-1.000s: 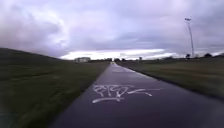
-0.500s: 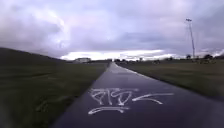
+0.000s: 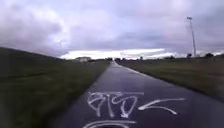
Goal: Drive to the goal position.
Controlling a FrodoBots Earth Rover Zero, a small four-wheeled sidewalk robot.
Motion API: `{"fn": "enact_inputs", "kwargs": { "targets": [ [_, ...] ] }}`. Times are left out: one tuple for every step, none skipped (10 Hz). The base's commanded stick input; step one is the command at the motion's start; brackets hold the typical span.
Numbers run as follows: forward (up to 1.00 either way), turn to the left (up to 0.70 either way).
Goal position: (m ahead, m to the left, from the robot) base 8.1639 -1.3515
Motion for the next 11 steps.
{"fn": "enact_inputs", "kwargs": {
  "targets": [
    [0.7,0.0],
    [0.7,-0.12],
    [0.7,-0.27],
    [0.7,-0.27],
    [0.7,-0.27],
    [0.7,-0.27],
    [0.7,-0.27],
    [0.7,0.0],
    [0.7,0.0],
    [0.7,0.0],
    [0.7,0.0]
  ]
}}
